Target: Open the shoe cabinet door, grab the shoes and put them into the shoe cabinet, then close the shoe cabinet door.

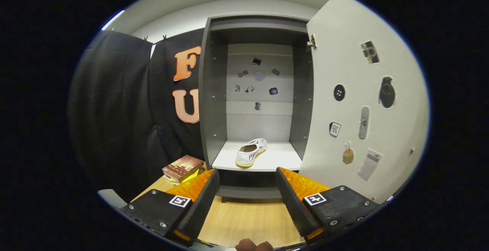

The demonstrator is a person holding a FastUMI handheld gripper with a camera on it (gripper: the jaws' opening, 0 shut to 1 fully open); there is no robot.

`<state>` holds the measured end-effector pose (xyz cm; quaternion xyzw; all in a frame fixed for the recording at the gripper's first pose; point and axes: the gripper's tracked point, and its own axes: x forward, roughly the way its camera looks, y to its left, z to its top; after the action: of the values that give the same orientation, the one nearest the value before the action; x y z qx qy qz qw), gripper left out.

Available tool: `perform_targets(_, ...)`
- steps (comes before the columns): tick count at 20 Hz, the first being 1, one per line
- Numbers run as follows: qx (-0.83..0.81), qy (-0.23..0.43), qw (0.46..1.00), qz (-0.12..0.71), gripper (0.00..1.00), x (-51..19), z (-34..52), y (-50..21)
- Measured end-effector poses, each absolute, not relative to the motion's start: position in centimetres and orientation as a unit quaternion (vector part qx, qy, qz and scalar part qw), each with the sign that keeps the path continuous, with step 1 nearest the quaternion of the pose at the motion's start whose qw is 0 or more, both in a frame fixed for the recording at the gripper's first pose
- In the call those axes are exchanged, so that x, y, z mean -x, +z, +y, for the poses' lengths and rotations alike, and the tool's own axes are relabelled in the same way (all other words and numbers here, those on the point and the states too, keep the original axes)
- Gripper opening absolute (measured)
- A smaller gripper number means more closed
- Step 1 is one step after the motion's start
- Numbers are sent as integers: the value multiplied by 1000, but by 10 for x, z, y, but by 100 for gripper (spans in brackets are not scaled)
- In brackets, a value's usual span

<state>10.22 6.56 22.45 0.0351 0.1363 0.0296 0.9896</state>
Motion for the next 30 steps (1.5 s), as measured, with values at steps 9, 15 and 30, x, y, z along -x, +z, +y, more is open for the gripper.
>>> perform_targets(9,-72,78,990,88,92,-26,-9,269)
perform_targets(15,-70,87,992,67,92,-2,-80,276)
perform_targets(30,-98,44,991,78,92,-35,-192,242)
